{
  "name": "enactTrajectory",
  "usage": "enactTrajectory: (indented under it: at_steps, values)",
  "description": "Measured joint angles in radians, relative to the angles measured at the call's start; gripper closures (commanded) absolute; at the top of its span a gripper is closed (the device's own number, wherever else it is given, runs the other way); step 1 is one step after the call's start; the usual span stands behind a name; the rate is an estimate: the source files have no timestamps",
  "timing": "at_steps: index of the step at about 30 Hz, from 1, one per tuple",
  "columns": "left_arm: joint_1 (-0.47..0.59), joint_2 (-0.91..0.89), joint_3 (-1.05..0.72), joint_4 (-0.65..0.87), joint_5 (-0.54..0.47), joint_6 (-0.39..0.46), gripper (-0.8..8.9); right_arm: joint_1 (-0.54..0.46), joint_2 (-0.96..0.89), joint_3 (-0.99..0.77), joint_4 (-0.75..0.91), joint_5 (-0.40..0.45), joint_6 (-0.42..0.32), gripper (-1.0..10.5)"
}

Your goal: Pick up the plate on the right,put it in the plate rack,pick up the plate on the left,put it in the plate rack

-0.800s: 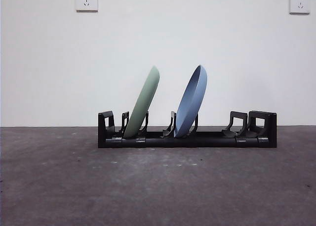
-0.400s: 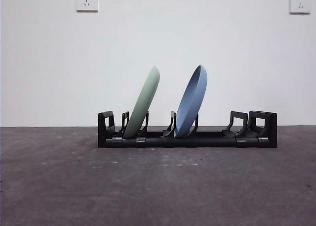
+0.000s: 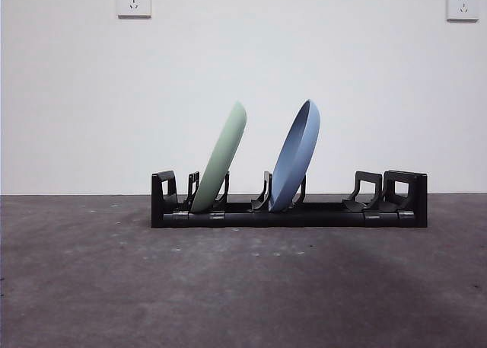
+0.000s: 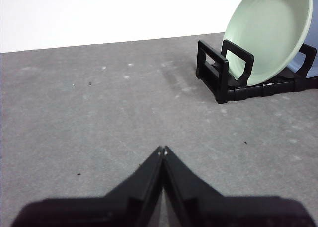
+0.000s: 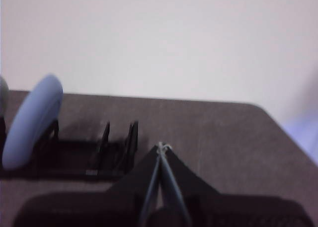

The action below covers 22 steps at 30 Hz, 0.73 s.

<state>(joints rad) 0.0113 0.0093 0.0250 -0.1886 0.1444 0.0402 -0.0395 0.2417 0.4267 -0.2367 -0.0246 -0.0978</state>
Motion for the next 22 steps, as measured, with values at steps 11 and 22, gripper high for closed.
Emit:
enactTrajectory:
  at_steps: [11, 22]
  values:
    - [0.0, 0.0, 0.0, 0.0, 0.0, 0.0, 8.17, 0.0, -0.204, -0.34, 0.044, 0.017, 0.102, 9.4]
    - [0.0, 0.003, 0.0, 0.0, 0.0, 0.0, 8.17, 0.0, -0.232, -0.402, 0.05, 0.017, 0.111, 9.4]
